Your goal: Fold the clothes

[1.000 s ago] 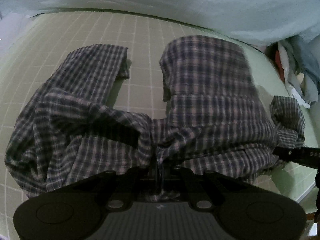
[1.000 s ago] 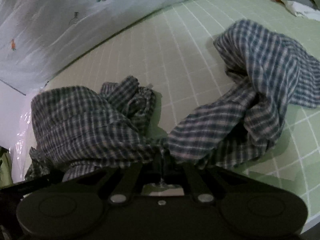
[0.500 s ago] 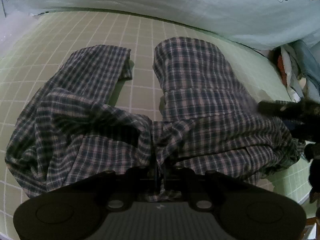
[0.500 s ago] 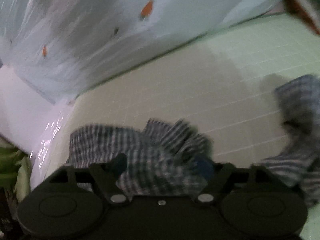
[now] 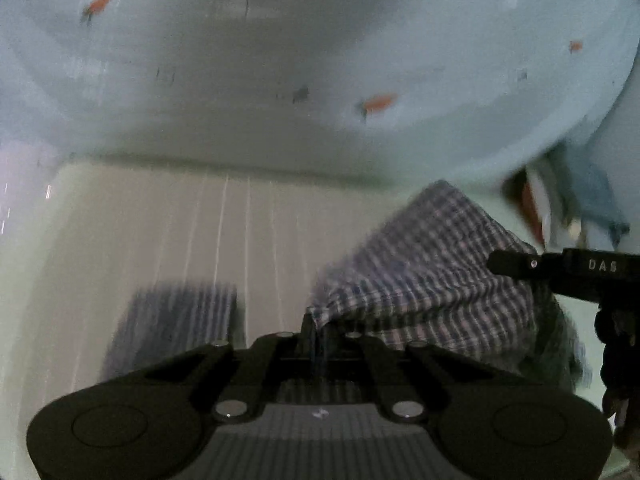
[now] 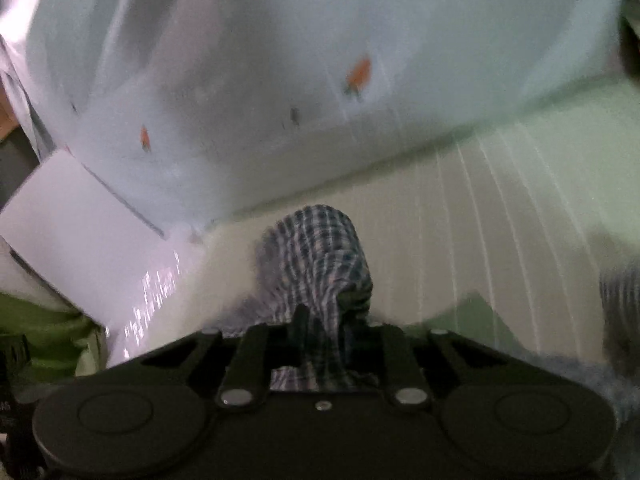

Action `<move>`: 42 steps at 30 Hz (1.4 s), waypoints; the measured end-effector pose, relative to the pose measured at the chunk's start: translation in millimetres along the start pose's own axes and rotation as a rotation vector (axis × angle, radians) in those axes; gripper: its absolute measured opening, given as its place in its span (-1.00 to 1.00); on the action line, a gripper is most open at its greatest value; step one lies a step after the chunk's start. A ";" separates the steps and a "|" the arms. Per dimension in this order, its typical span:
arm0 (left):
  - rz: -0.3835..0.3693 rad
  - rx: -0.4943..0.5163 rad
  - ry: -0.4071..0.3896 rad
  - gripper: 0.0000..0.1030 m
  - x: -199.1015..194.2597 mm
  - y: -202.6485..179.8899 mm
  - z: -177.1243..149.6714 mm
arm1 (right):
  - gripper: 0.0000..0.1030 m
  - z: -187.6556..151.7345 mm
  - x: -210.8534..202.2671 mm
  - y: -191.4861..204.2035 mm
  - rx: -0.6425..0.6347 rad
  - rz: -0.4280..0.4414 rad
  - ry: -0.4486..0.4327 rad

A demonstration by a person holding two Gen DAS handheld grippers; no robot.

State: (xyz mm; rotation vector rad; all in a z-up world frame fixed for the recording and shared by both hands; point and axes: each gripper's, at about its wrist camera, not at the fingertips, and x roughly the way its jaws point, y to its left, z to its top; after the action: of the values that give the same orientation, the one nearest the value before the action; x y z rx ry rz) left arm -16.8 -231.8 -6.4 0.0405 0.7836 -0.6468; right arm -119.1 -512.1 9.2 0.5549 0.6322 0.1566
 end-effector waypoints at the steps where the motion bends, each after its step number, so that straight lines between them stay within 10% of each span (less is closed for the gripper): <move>1: 0.007 0.013 -0.023 -0.94 7.6 1.0 15.6 | -0.69 12.0 3.7 0.9 -0.016 0.000 -0.023; 8: 0.093 -0.010 -0.203 -0.73 75.8 11.4 126.1 | -0.66 113.3 81.0 7.7 -0.143 -0.133 -0.172; 11: 0.195 -0.041 -0.168 -0.34 102.5 23.0 149.6 | 0.07 148.4 116.2 8.6 -0.172 -0.251 -0.217; 15: 0.228 -0.065 -0.134 0.40 96.1 46.5 114.8 | 0.55 130.6 115.4 2.8 -0.203 -0.389 -0.201; 27: 0.359 -0.335 0.211 0.40 16.9 114.7 -78.6 | 0.58 -48.7 -0.1 -55.6 0.050 -0.586 -0.026; 37: 0.268 -0.280 0.273 0.33 21.7 110.5 -96.6 | 0.56 -103.9 -6.9 -48.0 0.132 -0.641 0.126; 42: 0.222 -0.289 0.275 -0.16 44.5 116.8 -87.1 | 0.44 -127.2 4.4 -26.0 0.052 -0.593 0.204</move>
State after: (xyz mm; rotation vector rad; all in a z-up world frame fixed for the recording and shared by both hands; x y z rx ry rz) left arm 15.4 -137.8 -121.8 -0.0479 1.1151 -0.3160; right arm -192.4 -476.3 -92.0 0.3838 0.9758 -0.3668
